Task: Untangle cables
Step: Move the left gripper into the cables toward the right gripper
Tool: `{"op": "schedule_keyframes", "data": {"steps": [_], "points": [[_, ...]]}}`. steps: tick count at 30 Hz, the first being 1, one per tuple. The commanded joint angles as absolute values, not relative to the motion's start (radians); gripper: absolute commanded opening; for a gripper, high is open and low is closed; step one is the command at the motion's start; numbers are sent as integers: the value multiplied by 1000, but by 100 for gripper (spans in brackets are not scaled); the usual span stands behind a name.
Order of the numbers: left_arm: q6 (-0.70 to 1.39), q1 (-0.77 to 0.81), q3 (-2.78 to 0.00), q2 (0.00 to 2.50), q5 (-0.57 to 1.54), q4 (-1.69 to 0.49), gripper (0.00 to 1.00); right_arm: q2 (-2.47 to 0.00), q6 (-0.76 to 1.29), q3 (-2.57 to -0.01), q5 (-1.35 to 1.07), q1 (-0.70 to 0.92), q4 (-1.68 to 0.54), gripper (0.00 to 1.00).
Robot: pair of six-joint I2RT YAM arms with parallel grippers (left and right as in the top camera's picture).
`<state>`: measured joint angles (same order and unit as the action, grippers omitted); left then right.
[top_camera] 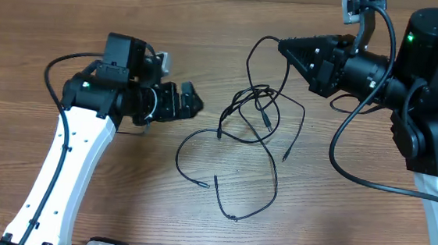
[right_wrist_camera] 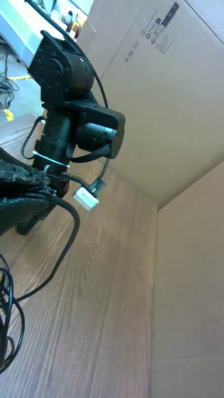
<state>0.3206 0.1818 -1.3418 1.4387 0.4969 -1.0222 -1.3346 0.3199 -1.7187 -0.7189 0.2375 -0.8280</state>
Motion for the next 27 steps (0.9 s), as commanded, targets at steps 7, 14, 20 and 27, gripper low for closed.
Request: {"op": "schedule_keyframes", "data": {"steps": [7,14,20,27], "points": [[130,285,-1343,1440,583,-936,100,-1337,305,-1735,-771,315,-822,4],[130,355,-1343,1446,427,-896,99,-1336,306,-1735,-860,332,-818,4],[131,374,-1343,1481,415,-884,90,-1336,305,-1735,-913,332,-817,4],[131,374,-1343,1559,419,-883,21,-1336,305,-1735,-915,332,-817,4]]}}
